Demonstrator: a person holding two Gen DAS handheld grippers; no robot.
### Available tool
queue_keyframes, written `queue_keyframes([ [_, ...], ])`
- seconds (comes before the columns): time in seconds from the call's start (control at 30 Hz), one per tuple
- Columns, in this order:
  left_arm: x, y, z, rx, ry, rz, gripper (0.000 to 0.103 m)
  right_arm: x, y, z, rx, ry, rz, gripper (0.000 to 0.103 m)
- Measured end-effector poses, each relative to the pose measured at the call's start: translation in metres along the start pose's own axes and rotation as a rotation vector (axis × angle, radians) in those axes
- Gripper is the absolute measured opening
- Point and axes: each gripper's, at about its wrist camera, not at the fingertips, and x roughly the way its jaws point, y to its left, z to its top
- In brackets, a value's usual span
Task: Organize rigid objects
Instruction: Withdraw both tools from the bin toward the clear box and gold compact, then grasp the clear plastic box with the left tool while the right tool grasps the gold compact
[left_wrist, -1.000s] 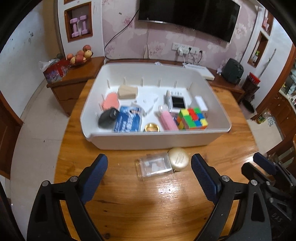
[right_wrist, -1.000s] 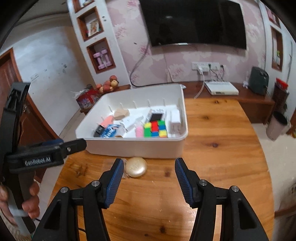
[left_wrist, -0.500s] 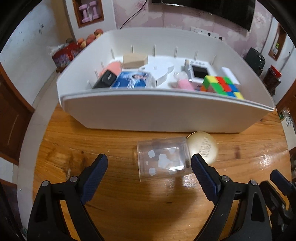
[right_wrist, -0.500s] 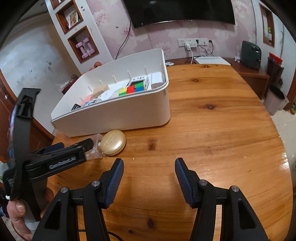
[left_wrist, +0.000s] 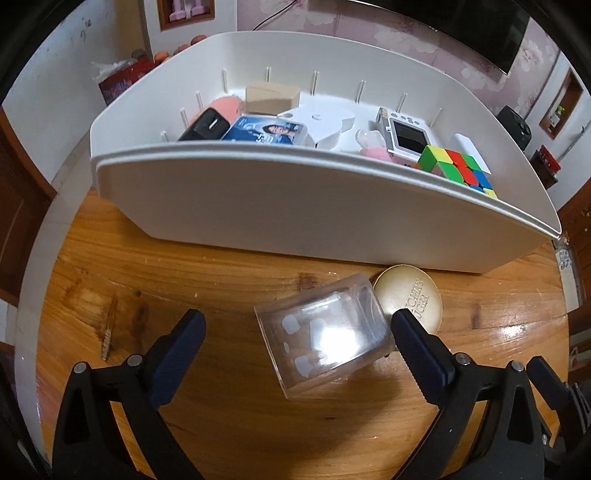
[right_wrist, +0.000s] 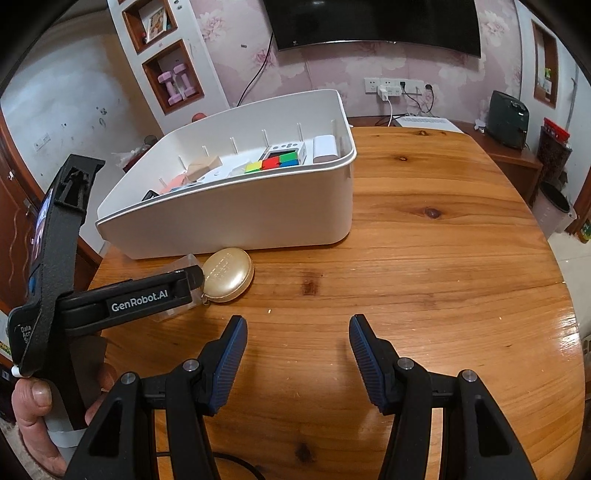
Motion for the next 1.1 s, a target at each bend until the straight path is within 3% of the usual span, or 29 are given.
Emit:
queue_keyframes([
  [0.17, 0.003, 0.005, -0.002, -0.034, 0.011, -0.003, 0.1, 0.002, 0.001, 0.001, 0.001, 0.001, 0.003, 0.058],
  [0.37, 0.004, 0.022, -0.008, -0.072, 0.004, 0.07, 0.1, 0.003, 0.006, 0.002, -0.026, 0.01, -0.001, 0.058],
  [0.73, -0.002, 0.05, -0.013, -0.102, -0.038, 0.081, 0.099, 0.034, 0.048, 0.022, -0.186, 0.048, -0.003, 0.058],
  [1.1, -0.01, 0.083, -0.012, -0.133, -0.066, 0.061, 0.072, 0.066, 0.081, 0.026, -0.261, 0.094, -0.007, 0.058],
])
